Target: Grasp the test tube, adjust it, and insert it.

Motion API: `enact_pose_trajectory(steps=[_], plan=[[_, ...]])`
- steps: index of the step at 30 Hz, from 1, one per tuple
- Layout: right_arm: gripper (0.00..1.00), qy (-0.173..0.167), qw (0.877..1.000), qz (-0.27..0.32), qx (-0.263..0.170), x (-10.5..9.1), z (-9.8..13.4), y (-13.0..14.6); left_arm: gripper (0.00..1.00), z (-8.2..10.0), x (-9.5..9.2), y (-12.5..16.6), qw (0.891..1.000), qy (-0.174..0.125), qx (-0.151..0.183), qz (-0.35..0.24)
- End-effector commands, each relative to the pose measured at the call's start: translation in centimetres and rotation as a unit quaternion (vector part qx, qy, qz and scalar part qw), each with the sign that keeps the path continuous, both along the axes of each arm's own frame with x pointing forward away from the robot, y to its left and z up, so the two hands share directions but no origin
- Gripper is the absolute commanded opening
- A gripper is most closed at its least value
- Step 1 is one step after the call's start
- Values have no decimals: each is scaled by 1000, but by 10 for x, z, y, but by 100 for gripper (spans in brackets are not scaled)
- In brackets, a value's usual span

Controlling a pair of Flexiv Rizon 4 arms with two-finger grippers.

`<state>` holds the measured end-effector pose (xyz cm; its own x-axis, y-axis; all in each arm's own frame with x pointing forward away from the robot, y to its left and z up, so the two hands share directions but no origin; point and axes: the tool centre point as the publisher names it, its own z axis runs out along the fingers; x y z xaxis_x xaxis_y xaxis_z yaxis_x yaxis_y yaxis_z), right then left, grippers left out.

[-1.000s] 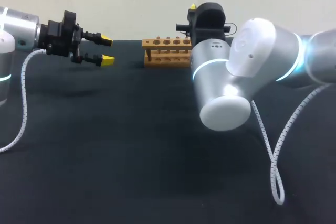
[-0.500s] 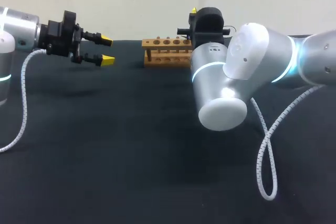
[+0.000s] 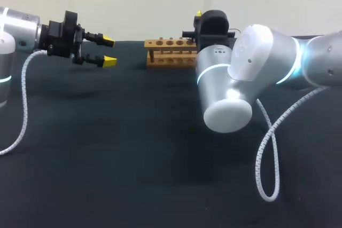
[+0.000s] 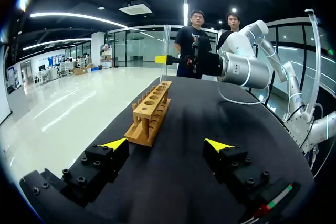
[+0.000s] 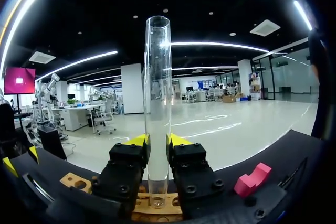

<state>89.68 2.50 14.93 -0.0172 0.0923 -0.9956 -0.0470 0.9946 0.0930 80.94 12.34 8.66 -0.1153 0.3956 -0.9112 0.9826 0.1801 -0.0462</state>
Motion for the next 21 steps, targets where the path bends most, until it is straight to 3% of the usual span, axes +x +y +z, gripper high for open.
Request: enact_pose_trajectory(steps=[1, 21], plan=[[0, -5, 999, 50, 2, 3, -6, -3, 100, -1, 0, 0, 1000, -1, -1, 0], [0, 14, 998, 57, 0, 7, -33, 2, 100, -1, 0, 0, 1000, -1, -1, 0]])
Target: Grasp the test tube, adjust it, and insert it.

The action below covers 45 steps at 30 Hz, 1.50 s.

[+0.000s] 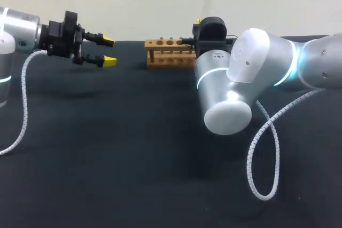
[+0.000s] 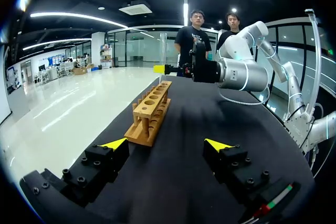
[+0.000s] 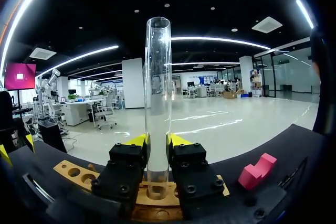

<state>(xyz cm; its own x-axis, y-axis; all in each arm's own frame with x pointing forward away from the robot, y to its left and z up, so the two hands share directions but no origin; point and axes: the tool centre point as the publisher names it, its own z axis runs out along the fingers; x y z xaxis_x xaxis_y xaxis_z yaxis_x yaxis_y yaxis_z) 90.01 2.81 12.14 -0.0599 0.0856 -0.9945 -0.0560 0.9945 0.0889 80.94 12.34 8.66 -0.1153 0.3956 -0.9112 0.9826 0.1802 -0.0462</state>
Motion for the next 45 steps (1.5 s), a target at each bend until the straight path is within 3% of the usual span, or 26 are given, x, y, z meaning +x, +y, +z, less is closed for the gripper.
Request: enact_pose_trajectory(steps=[1, 25, 26, 27, 28, 33, 34, 35, 45], plan=[[0, -6, 999, 50, 6, 3, -6, 0, 100, -1, 0, 0, 1000, -1, -1, 0], [0, 1, 999, 42, 16, 5, -29, -1, 100, -1, 0, 0, 1000, -1, -1, 0], [0, 1, 999, 43, 16, 4, -30, -1, 45, -1, 0, 0, 1000, -1, -1, 0], [0, 1, 999, 43, 15, 4, -30, -1, 8, -1, 0, 0, 1000, -1, -1, 0], [0, 1, 999, 43, 15, 3, -30, -1, 0, -1, 0, 0, 1000, -1, -1, 0], [0, 2, 999, 44, 14, 0, -33, -1, 0, -1, 0, 0, 1000, -1, -1, 0], [0, 2, 999, 44, 13, -1, -33, 0, 61, -1, 0, 0, 1000, -1, -1, 0], [0, 1, 999, 45, 13, -1, -33, 0, 100, -1, 0, 0, 1000, -1, -1, 0], [0, -4, 999, 50, 15, -4, -38, 1, 100, -1, 0, 0, 1000, -1, -1, 0]])
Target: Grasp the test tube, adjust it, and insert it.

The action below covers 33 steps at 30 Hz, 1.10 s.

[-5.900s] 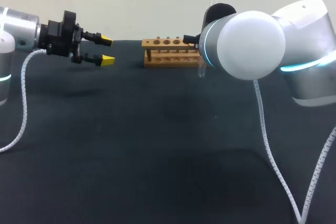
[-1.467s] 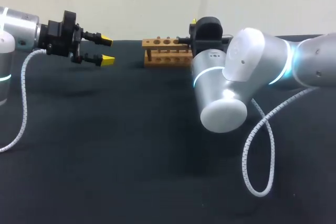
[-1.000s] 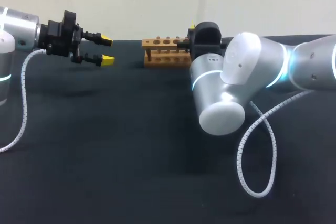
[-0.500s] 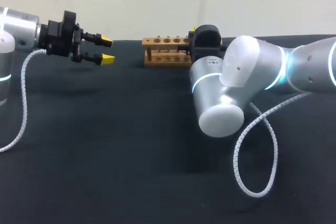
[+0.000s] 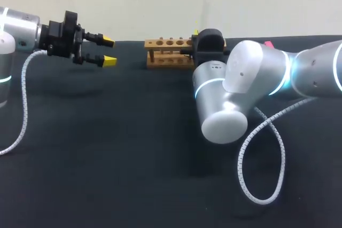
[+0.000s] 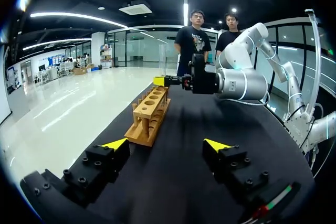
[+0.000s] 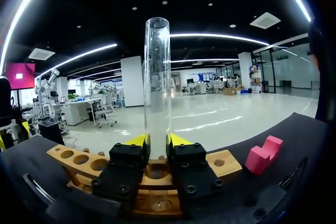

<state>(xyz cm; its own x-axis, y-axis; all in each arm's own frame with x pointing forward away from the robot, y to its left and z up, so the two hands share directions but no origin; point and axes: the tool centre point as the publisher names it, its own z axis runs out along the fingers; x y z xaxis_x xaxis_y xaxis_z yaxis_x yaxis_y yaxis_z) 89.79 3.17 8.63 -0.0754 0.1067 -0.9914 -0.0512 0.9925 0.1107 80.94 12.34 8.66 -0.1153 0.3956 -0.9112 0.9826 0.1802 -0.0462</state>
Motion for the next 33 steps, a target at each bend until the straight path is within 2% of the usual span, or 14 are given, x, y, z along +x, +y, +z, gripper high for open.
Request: enact_pose_trajectory(steps=[1, 13, 14, 15, 16, 20, 22, 26, 27, 28, 29, 32, 33], plan=[[0, -13, 999, 52, 5, -2, -3, -2, 100, -1, 0, 0, 1000, -1, -1, 0], [0, -31, 997, 67, -12, -1, 1, -1, 100, -1, 0, 0, 1000, -1, -1, 0], [4, -32, 997, 68, -13, -1, 2, -1, 100, -1, 0, 0, 1000, -1, -1, 0], [22, -32, 997, 69, -13, -1, 3, -1, 100, -1, 0, 0, 1000, -1, -1, 0], [30, -32, 997, 70, -14, -2, 4, 0, 100, -1, 0, 0, 1000, -1, -1, 0], [50, -31, 997, 70, -16, -2, 5, 0, 100, -1, 0, 0, 1000, -1, -1, 0], [64, -30, 997, 70, -17, -3, 5, 1, 100, -1, 0, 0, 1000, -1, -1, 0], [64, -30, 997, 66, -17, -3, 7, 0, 100, -1, 0, 0, 1000, -1, -1, 0], [67, -30, 997, 65, -17, -3, 8, 0, 100, -1, 0, 0, 1000, -1, -1, 0], [72, -30, 997, 64, -17, -3, 8, -1, 100, -1, 0, 0, 1000, -1, -1, 0], [84, -30, 997, 64, -17, -3, 9, -1, 100, -1, 0, 0, 1000, -1, -1, 0], [100, -29, 997, 63, -17, -6, 13, -3, 100, -1, 0, 0, 1000, -1, -1, 0], [100, -29, 997, 64, -17, -8, 15, -3, 100, -1, 0, 0, 1000, -1, -1, 0]])
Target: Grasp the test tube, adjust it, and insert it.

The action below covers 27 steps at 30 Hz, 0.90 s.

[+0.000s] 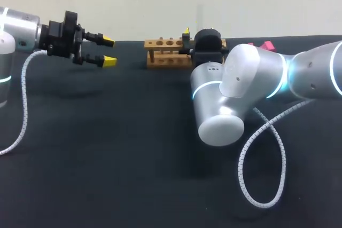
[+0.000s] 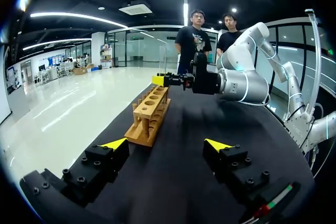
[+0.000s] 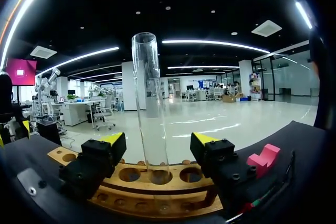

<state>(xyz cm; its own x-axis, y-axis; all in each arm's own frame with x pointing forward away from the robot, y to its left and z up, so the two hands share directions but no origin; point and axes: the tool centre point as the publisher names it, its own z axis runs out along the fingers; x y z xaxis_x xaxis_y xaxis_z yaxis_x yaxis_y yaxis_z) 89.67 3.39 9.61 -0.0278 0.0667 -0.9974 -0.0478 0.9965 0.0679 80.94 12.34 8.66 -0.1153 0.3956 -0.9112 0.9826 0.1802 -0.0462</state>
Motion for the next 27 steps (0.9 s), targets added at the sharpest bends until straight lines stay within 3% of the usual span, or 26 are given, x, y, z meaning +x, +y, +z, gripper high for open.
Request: enact_pose_trajectory(steps=[1, 16, 27], plan=[[100, -2, 998, 70, 1, -9, 7, -6, 100, -1, 0, 0, 1000, -1, -1, 0], [100, 28, 992, 123, 6, -60, 30, -9, 100, -1, 0, 0, 1000, -1, -1, 0], [100, 53, 989, 139, 9, -77, 38, -8, 100, -1, 0, 0, 1000, -1, -1, 0]])
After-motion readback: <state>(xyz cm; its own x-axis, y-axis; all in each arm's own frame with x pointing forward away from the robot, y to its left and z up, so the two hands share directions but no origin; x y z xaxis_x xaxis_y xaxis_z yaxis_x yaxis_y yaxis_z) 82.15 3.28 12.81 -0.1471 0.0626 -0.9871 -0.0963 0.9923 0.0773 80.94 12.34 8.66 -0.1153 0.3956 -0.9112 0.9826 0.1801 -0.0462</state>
